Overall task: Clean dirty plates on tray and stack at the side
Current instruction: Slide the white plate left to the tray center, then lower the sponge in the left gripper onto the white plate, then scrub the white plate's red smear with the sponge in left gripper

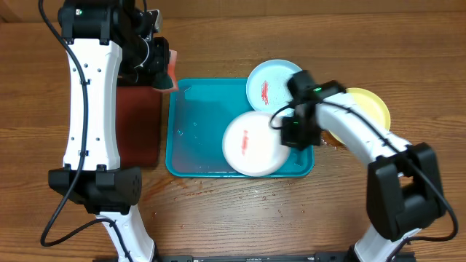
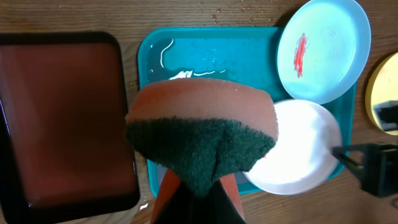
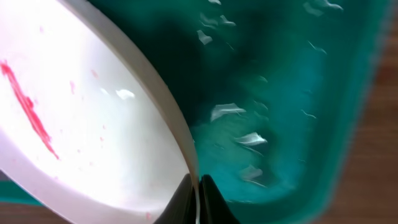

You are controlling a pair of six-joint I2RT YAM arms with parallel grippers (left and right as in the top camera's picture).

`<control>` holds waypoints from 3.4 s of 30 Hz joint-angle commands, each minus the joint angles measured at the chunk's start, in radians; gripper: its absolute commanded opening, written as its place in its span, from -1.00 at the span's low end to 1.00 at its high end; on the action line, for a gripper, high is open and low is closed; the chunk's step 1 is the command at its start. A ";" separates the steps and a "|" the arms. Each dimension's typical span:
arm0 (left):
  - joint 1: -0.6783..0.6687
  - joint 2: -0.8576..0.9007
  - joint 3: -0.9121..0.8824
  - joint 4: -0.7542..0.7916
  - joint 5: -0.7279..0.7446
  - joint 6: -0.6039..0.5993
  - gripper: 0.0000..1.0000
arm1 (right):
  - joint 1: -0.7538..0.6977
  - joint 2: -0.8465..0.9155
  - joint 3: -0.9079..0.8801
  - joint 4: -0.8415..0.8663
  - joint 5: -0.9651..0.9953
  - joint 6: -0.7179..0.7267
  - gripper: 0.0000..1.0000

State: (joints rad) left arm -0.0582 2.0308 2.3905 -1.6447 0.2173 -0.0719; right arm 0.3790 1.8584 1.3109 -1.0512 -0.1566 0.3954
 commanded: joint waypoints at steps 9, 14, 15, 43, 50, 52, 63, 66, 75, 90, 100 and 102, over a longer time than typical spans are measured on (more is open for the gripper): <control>-0.011 0.010 0.000 0.019 -0.031 -0.010 -0.91 | 0.206 0.073 0.024 0.332 0.021 0.230 -0.93; -0.014 0.010 0.000 0.023 -0.044 -0.011 -0.91 | 0.215 0.122 0.024 0.348 0.017 0.226 -0.92; -0.014 0.010 0.000 0.023 -0.044 -0.011 -0.91 | 0.215 0.133 0.024 0.354 0.016 0.226 -0.75; -0.081 0.010 -0.273 0.123 -0.045 0.095 -0.91 | 0.216 0.170 0.018 0.413 -0.057 0.398 -0.92; -0.126 0.010 -0.397 0.216 -0.084 0.094 -0.92 | 0.214 0.222 0.018 0.459 -0.061 0.416 -0.93; -0.129 0.010 -0.443 0.247 -0.088 0.092 -0.91 | 0.212 0.233 0.018 0.458 -0.072 0.414 -0.93; -0.154 0.010 -0.728 0.452 -0.099 0.092 -0.92 | 0.202 0.234 0.018 0.460 -0.092 0.381 -0.93; -0.164 0.010 -0.805 0.540 -0.122 0.092 -0.92 | 0.202 0.234 0.018 0.459 -0.093 0.373 -0.93; -0.168 0.010 -0.980 0.716 -0.130 0.091 -0.92 | 0.202 0.234 0.018 0.456 -0.100 0.359 -0.93; -0.165 0.010 -0.982 0.820 -0.067 0.002 -0.92 | 0.203 0.234 0.018 0.444 -0.100 0.359 -0.93; -0.166 0.010 -0.982 0.800 -0.444 -0.237 -0.92 | 0.203 0.234 0.018 0.444 -0.099 0.358 -0.93; -0.166 0.010 -0.982 0.740 -0.418 -0.239 -0.91 | 0.203 0.234 0.018 0.444 -0.099 0.356 -0.93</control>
State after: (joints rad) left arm -0.2325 2.0327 1.4193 -0.8398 -0.0731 -0.2363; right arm 0.5823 2.0510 1.3354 -0.5941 -0.2672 0.7582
